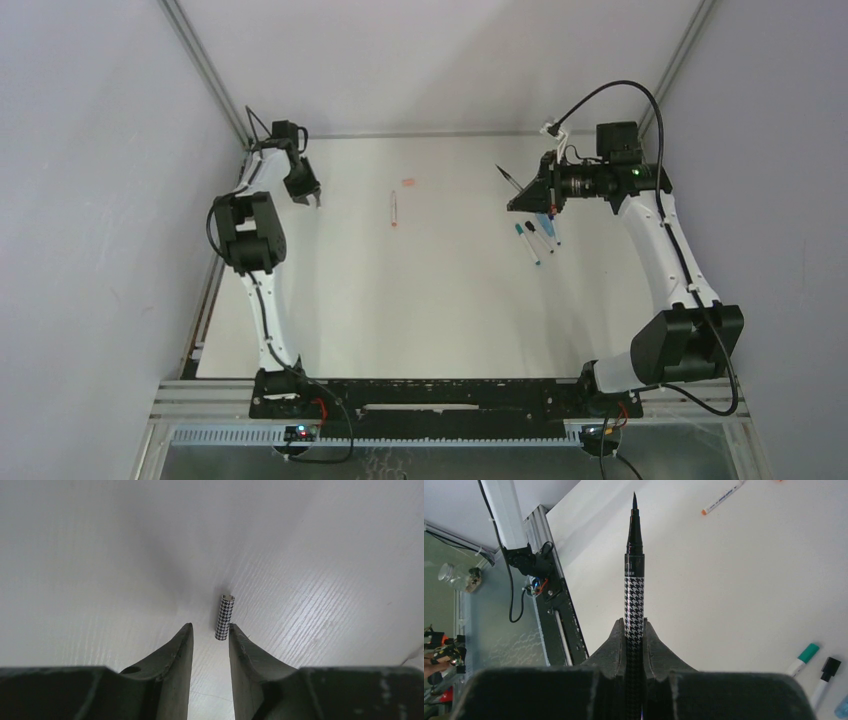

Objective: Insert the pens into the pen caps
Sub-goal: Pick up the pen cap from the center of the board, then place the pen cap at the center of the board.

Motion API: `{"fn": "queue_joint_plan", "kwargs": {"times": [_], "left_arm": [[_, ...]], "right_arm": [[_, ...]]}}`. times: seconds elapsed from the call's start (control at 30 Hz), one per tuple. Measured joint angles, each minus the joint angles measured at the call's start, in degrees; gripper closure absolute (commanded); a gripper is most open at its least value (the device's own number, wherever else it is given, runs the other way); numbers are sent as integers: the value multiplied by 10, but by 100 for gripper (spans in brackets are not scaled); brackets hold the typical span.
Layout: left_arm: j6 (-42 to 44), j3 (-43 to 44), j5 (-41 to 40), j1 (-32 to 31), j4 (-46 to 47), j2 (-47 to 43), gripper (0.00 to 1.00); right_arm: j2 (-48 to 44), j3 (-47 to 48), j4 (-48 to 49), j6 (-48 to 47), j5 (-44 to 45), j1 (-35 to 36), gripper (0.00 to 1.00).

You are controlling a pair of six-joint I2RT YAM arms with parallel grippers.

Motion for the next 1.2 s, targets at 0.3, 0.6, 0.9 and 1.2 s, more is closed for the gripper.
{"fn": "queue_joint_plan", "kwargs": {"times": [0.3, 0.6, 0.9, 1.2], "left_arm": [[-3, 47, -2, -5, -24, 42, 70], [-2, 57, -7, -19, -60, 46, 91], [77, -101, 50, -49, -12, -48, 95], [217, -404, 125, -222, 68, -307, 94]], "right_arm": [[-7, -35, 1, 10, 10, 1, 100], [-22, -42, 8, 15, 10, 6, 100], [-35, -60, 12, 14, 8, 17, 100], [-62, -102, 21, 14, 3, 20, 100]]}}
